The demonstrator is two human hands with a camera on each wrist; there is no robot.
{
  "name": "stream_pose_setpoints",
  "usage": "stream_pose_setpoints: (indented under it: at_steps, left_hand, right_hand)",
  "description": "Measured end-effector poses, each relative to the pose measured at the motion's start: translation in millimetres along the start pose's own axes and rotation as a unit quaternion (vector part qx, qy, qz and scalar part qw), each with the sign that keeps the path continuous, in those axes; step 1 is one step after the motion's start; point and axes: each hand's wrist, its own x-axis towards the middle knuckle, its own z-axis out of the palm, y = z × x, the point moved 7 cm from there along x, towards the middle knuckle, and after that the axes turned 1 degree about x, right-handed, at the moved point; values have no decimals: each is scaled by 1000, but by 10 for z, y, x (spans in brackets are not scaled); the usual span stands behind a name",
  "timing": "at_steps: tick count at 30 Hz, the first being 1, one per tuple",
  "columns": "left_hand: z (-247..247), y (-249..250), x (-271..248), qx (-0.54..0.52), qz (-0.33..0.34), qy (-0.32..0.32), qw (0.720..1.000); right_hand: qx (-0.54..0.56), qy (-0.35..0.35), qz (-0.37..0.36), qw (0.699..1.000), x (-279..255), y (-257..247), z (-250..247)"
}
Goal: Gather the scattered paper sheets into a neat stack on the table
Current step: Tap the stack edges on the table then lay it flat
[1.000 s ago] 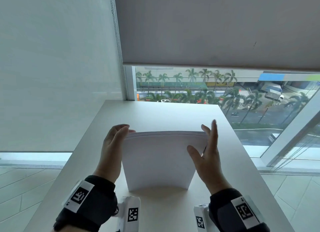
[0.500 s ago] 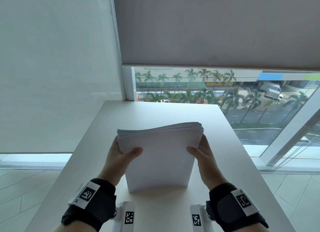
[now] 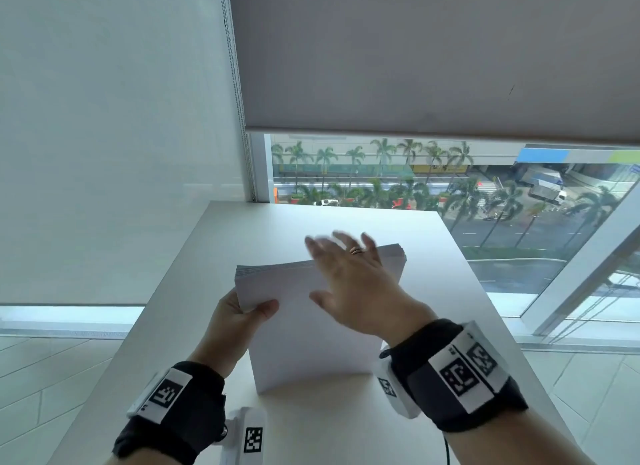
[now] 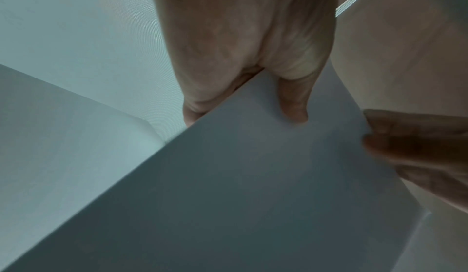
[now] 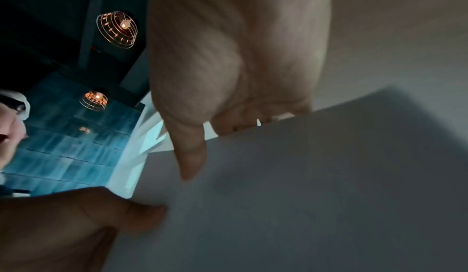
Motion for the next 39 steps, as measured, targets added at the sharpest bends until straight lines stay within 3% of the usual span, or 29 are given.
stream_pose_setpoints:
  at_steps: [2,10,13,16,19,23,26,31,36,39]
  left_hand:
    - [6,12,-12,3,2,-8,1000]
    - [-19,2,-43,7,8,-7,1000]
    - [-237,-84,-57,103,17,78,991]
    - [-528,-161,-165,187,-32,189,964]
    - [-626,-269,-203,74,-69,197,975]
    - [-459,-403,-85,-118,-62,82,988]
    - [-277,-302,-16,-126,-42,21,991]
    - [-326,-205,-17,-61,2,46,997]
    - [-356,-330,-127,-39,-5,69,997]
    - [-385,-370,-172,-37,-8,81,996]
  right_hand:
    - [-24,-29,-3,999,60,-77,42]
    - [-16,17,-31,999,129,-179,-62]
    - [34,49,-6,998,66,-31,-182]
    - [126,111,68,983,-74,327,-339]
    - [271,176,136,937,-247,764,-350]
    - [432,215,221,847,-458,1162,-9]
    - [513,255,255,779,-602,1245,402]
    - [595,284,279,698,-770,1225,937]
    - [652,209,255,683,-787,1122,1140]
    - [660,177,277,675,-812,1087,1254]
